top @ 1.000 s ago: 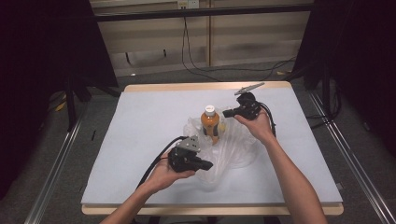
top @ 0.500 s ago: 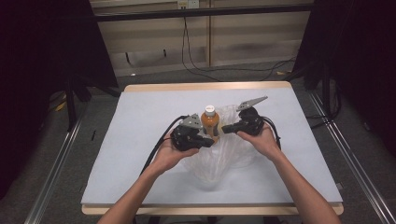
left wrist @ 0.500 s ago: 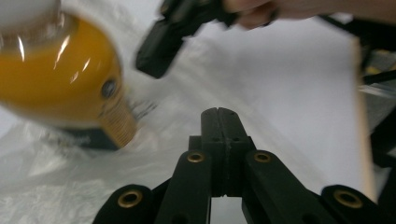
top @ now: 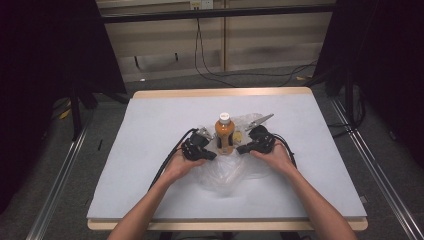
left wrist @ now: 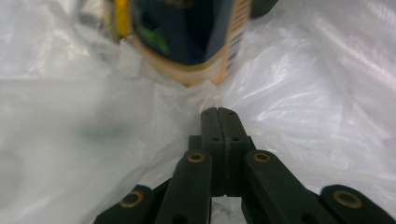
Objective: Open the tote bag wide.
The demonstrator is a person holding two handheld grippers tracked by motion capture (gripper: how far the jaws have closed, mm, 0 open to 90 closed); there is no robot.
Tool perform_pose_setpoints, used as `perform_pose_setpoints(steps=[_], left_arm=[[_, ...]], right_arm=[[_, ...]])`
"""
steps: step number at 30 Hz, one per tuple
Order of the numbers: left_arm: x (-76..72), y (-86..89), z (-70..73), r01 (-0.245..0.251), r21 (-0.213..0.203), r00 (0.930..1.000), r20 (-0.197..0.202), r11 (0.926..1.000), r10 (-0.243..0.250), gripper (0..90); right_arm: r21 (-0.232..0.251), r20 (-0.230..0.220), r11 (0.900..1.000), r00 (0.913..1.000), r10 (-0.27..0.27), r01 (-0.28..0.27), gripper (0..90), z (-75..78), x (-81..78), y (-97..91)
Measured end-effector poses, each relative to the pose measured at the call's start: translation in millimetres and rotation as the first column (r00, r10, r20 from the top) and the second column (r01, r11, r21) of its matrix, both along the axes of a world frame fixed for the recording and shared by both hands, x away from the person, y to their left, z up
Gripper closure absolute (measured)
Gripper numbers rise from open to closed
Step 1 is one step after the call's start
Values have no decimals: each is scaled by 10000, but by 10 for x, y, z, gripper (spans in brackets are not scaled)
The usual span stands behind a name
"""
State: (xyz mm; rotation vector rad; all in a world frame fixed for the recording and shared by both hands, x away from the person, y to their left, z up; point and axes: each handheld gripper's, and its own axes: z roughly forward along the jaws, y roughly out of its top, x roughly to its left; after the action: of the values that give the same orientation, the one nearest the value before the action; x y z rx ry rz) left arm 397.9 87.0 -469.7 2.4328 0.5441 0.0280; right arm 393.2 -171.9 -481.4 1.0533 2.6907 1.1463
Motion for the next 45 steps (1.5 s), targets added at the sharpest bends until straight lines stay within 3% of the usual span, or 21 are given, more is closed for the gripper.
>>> perform_pose_setpoints(steps=[4, 5, 9, 10, 16, 17, 18, 19, 23, 28, 32, 35, 37, 39, 41, 42, 44, 45], left_arm=[[55, 87, 9, -22, 233, 10000, 83, 9997, 20, 900], [72, 141, 5, -287, 161, 9996, 52, 9995, 286, 900], [109, 232, -8, -500, -16, 9987, -29, 9987, 500, 900], [133, 291, -26, -712, -263, 9974, -140, 9971, 708, 900], [154, 422, -23, -1095, -195, 9940, -4, 9938, 1095, 900], [166, 458, -18, -908, -71, 9959, 15, 9958, 908, 900], [162, 482, -22, -1018, -126, 9948, -10, 9947, 1018, 900], [145, 493, -42, -1286, -449, 9917, -20, 9907, 1286, 900], [134, 540, -62, -1381, -687, 9904, -56, 9880, 1380, 900], [125, 529, -53, -1171, -598, 9931, -2, 9913, 1173, 900], [102, 527, -50, -1162, -876, 9931, 52, 9893, 1171, 900], [68, 524, 1, -1217, -1427, 9918, 219, 9823, 1260, 900], [53, 524, 27, -1229, -1589, 9912, 290, 9796, 1290, 900], [-1, 558, 120, -1100, -2043, 9914, 466, 9727, 1219, 900], [-31, 576, 163, -1044, -2158, 9909, 603, 9708, 1200, 900], [-68, 609, 215, -1067, -2517, 9889, 741, 9619, 1291, 900], [-86, 623, 235, -1046, -2668, 9883, 794, 9581, 1300, 900], [-113, 640, 253, -977, -2969, 9882, 845, 9499, 1280, 900]], right_arm=[[-57, 56, 9999, 9999, -134, 134, 900, 0, 14, -77], [-57, 66, 9996, 9996, -268, 269, 900, -2, 28, -144], [-59, 136, 9987, 9987, -499, 499, 900, -8, 30, -241], [-17, 189, 9977, 9975, -681, 681, 900, -13, 31, -324], [-221, 256, 9933, 9932, -1131, 1137, 900, 1, 23, -514], [-183, 255, 9928, 9927, -1181, 1186, 900, -2, 18, -541], [-199, 252, 9919, 9919, -1248, 1253, 900, -2, 12, -560], [-214, 311, 9915, 9913, -1276, 1283, 900, -3, 4, -573], [-236, 287, 9895, 9895, -1418, 1425, 900, 0, -14, -638], [-170, 221, 9877, 9877, -1549, 1553, 900, -1, -16, -614], [-29, 288, 9872, 9868, -1593, 1595, 900, -6, -10, -571], [89, 391, 9878, 9870, -1556, 1554, 900, 4, -22, -542], [291, 431, 9882, 9875, -1516, 1505, 900, 10, -30, -534], [648, 654, 9858, 9851, -1589, 1547, 900, 75, -77, -521], [782, 754, 9836, 9828, -1684, 1625, 900, 102, -99, -515], [1027, 988, 9826, 9813, -1651, 1549, 900, 154, -144, -512], [1113, 1060, 9820, 9806, -1647, 1529, 900, 170, -162, -509], [1317, 1189, 9800, 9791, -1653, 1494, 900, 202, -204, -511]])
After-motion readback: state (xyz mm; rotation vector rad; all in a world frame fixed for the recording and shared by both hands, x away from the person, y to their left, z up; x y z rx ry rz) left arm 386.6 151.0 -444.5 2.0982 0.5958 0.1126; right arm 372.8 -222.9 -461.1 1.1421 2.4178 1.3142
